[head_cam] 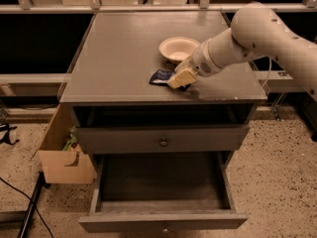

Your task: Pick rxbar blueberry from middle drawer and place on counter

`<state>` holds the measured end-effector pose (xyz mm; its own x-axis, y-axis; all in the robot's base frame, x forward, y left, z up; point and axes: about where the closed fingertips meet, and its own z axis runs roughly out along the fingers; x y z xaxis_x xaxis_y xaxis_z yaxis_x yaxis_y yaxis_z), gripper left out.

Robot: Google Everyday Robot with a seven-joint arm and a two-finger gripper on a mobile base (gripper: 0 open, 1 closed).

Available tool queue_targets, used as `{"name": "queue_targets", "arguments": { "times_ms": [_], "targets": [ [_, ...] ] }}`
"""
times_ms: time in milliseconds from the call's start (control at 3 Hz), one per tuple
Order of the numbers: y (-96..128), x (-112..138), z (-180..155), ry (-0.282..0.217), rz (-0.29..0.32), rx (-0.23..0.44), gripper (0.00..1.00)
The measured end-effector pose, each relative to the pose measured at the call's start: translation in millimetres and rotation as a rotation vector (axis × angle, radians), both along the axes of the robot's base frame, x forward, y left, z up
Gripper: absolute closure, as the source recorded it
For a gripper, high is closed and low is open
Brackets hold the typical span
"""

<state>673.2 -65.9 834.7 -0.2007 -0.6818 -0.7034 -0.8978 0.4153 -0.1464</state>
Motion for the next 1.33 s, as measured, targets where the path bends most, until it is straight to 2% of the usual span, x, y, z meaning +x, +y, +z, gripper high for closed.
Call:
{"name": "queue_targets", "arguments": {
  "times_ms": [333,667,1333],
  "targets": [
    [0.1,0.4,-9.1,0.03,-0.001,0.001,1.0],
    [0.2,0.4,-9.2,0.03,-0.001,0.001,0.73],
    [0.2,0.4,-9.2,0.03,-0.001,0.001,0.27]
  ]
}}
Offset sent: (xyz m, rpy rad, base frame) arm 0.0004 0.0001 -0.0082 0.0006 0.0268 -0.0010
